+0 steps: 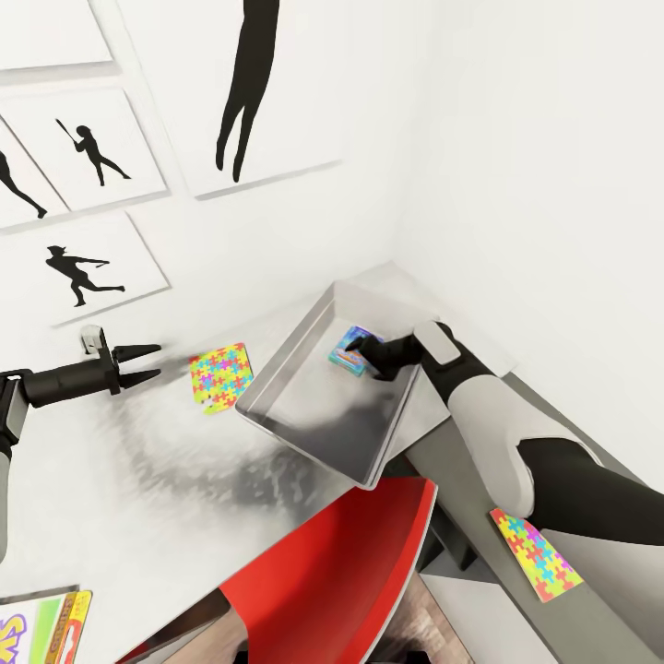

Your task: Put all the toys in the child's room - the three board games (two on the bed and one on the table), the two jigsaw puzzles on the table, and the tennis ball on the table - inside the toy box on the table in the child's room.

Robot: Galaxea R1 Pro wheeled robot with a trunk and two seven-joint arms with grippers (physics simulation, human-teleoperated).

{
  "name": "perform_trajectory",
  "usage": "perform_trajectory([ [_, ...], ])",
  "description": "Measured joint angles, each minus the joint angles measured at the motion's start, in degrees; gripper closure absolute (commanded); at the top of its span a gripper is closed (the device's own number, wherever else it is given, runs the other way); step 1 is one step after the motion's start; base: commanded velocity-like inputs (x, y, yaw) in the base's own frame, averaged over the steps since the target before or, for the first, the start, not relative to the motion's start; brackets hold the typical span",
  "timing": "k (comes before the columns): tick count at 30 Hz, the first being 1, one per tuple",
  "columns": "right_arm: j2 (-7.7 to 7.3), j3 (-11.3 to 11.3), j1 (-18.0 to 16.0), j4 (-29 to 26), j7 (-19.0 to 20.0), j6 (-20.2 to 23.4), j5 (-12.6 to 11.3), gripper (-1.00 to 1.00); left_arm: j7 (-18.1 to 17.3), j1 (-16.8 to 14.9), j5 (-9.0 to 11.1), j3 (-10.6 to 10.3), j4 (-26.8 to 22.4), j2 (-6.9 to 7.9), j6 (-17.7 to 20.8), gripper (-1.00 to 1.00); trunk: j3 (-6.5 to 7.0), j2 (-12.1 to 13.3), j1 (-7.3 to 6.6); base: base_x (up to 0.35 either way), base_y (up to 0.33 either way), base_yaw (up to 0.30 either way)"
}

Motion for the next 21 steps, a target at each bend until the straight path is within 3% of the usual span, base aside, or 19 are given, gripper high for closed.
perform_trajectory([
  [6, 0.15, -0.09, -0.02, -1.39, -3.24, 0.25, -0.58, -1.0, 0.0, 0.0, 0.0, 0.0, 0.0, 0.0, 0.0, -1.0, 0.0, 0.0, 0.0, 0.0, 0.0, 0.0],
  [21, 0.24, -0.1, -0.09, -1.85, -3.74, 2.19, -0.65, -1.0, 0.0, 0.0, 0.0, 0.0, 0.0, 0.03, 0.0, -1.0, 0.0, 0.0, 0.0, 0.0, 0.0, 0.0],
])
